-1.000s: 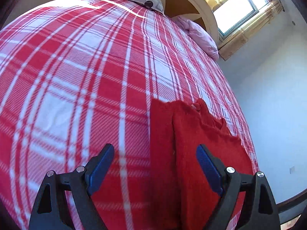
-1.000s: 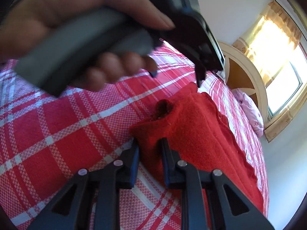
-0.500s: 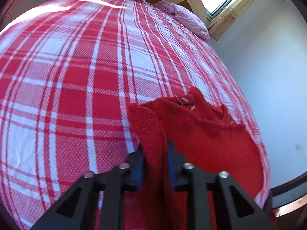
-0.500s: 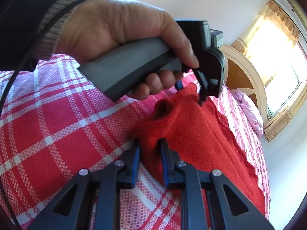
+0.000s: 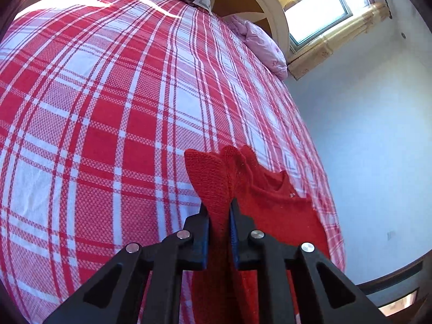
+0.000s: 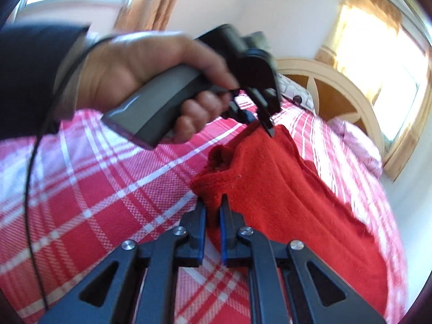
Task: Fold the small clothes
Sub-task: 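Lift the sweater corner with the right tool while the left tool grips the sweater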
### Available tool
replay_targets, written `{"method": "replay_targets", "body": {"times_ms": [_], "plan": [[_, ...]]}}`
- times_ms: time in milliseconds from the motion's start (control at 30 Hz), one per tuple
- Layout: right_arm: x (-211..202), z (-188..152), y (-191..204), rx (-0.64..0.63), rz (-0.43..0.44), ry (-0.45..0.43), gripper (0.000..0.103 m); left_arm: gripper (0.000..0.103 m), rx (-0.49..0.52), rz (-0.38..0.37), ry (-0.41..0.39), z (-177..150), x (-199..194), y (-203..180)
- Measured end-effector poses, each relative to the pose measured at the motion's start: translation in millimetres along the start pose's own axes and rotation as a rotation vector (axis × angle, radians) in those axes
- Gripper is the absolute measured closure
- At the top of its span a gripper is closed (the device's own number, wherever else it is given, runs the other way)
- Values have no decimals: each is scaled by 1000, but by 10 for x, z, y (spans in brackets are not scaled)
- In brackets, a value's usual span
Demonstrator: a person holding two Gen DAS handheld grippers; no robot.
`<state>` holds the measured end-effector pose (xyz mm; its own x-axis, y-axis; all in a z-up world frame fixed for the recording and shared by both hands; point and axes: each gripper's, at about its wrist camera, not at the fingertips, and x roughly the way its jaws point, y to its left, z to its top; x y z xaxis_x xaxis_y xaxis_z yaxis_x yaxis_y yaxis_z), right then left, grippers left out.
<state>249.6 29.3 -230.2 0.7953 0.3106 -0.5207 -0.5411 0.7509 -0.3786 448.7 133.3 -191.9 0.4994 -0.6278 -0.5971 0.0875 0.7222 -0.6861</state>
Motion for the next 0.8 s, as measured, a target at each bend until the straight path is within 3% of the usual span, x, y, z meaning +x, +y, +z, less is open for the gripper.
{"method": "replay_targets", "body": {"times_ms": [167,600,800], "plan": [[-277,-92,-342,146,40,-38,94,91,-37,-50,-17,63,17,-254],[-674,-374,-1151,435,68,-100,94,91,84,-108,-1,35,341,-1280],[-828,-568,-1503,537,44,-125,94,91,111,-117,31,37,602,-1533]]}}
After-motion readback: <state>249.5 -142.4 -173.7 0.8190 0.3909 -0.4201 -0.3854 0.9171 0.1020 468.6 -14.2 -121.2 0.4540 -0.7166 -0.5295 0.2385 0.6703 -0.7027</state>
